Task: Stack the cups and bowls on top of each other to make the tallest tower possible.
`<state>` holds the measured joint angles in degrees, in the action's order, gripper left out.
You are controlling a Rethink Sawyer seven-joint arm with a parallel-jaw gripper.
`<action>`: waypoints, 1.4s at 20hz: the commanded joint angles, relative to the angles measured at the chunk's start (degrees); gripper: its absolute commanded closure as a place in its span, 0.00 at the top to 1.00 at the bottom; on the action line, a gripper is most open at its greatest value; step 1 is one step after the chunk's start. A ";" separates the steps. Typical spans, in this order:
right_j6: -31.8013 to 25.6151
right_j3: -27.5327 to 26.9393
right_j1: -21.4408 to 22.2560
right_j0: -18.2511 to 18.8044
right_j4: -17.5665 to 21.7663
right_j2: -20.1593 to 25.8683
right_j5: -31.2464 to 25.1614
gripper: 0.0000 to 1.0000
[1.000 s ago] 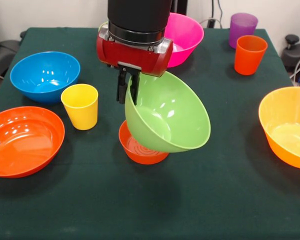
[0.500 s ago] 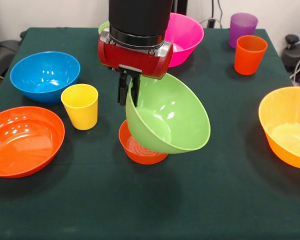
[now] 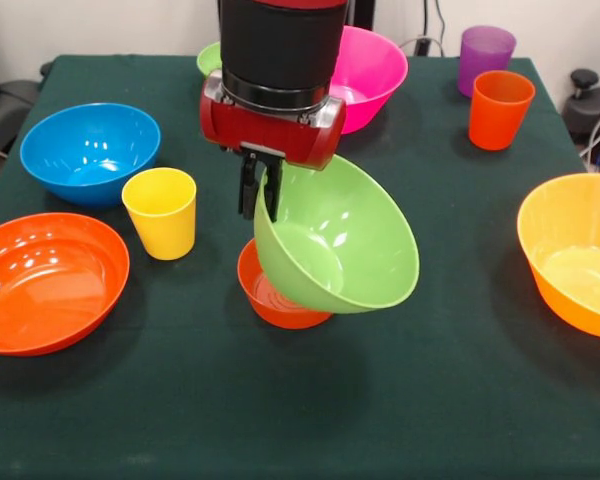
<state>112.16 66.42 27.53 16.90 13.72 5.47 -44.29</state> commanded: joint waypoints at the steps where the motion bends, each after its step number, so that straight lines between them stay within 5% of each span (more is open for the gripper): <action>1: -2.57 2.24 -1.90 0.43 1.51 4.87 4.77 0.00; 12: -4.63 6.82 0.10 2.88 0.44 6.25 6.56 0.00; 21: -4.94 12.32 7.48 4.77 -2.39 8.13 1.39 0.00; 28: -3.86 12.01 6.00 4.88 -1.58 8.58 3.12 0.00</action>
<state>112.16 74.19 32.79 21.65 12.70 7.79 -39.63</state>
